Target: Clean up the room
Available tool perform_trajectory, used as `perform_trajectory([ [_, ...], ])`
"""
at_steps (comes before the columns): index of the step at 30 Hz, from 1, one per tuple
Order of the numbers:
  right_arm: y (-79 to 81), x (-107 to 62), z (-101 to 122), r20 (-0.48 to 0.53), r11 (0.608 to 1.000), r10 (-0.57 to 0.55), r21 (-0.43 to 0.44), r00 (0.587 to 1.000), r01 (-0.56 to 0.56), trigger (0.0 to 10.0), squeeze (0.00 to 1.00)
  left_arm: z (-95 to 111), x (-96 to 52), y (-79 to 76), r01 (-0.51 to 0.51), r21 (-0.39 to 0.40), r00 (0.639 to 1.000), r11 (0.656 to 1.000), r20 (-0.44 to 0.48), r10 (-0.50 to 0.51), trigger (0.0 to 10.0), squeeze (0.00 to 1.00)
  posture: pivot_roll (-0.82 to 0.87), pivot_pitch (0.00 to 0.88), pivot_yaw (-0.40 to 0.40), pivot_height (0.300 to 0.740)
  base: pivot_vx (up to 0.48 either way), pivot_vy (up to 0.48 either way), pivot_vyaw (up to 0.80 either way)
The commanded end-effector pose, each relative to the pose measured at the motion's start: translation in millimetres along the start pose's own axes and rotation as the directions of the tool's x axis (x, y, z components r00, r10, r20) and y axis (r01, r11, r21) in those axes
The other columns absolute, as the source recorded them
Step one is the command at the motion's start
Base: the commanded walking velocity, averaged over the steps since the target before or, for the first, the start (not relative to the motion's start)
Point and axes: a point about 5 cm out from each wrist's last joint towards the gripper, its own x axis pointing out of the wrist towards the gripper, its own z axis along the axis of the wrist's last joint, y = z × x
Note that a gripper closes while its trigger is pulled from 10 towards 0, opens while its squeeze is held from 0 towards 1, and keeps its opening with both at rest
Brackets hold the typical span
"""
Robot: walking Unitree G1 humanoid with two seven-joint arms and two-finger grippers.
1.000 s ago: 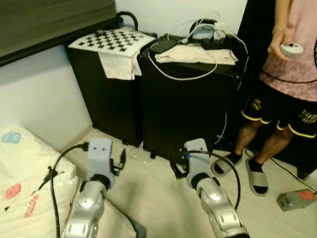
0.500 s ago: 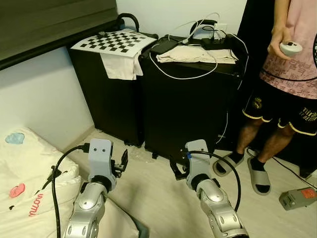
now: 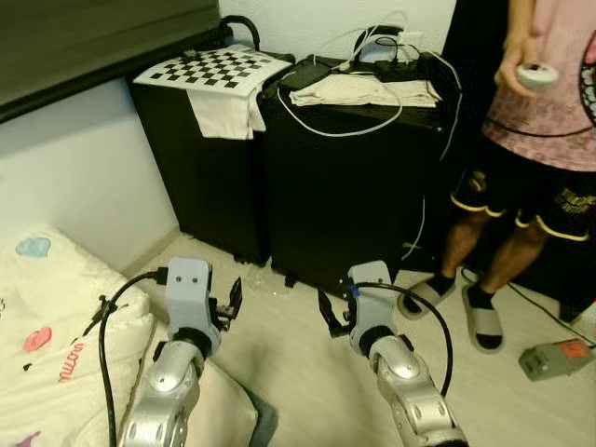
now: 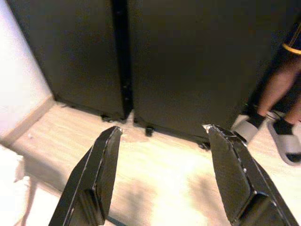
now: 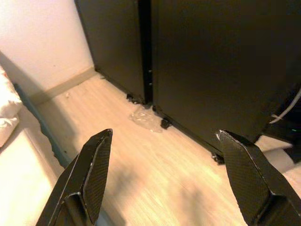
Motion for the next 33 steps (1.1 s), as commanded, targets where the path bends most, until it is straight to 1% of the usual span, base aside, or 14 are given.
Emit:
perform_trajectory([
  [1, 2.3, -1.9, -7.5, -0.029, 1.0, 0.003, 0.023, 1.0, -0.003, 10.0, 0.0, -4.6, -2.9, 3.1, -0.007, 0.008, 1.0, 1.0, -0.022, 0.008, 10.0, 0.0, -0.06, 0.117, 0.015, 0.74, 0.0, 0.0, 0.0],
  [9, 2.7, -2.2, -7.5, -0.026, 1.0, 0.0, 0.03, 1.0, 0.001, 10.0, 0.0, -3.6, -2.5, 3.7, -0.005, 0.029, 1.0, 1.0, -0.02, 0.005, 10.0, 0.0, -0.05, 0.118, 0.019, 0.74, 0.0, 0.0, 0.0],
  [13, 4.6, -2.2, -7.0, -0.022, 1.0, 0.018, -0.012, 1.0, -0.018, 10.0, 0.0, -3.3, -2.7, 3.6, -0.005, 0.033, 1.0, 0.999, -0.017, 0.005, 10.0, 0.0, -0.05, 0.119, 0.018, 0.74, 0.0, 0.0, 0.0],
  [15, 5.4, -2.0, -6.5, -0.019, 1.0, 0.022, -0.016, 1.0, -0.022, 10.0, 0.0, -3.1, -2.6, 3.6, -0.004, 0.033, 1.0, 0.999, -0.016, 0.005, 10.0, 0.0, -0.05, 0.119, 0.018, 0.74, 0.0, 0.0, 0.0],
  [33, 7.8, -1.5, -6.3, -0.018, 0.999, 0.035, -0.021, 0.999, -0.035, 10.0, 0.0, -3.0, -2.3, 1.1, 0.012, 0.031, 1.0, 0.999, -0.016, -0.012, 10.0, 0.0, -0.05, 0.121, 0.019, 0.74, 0.0, 0.0, 0.8],
])
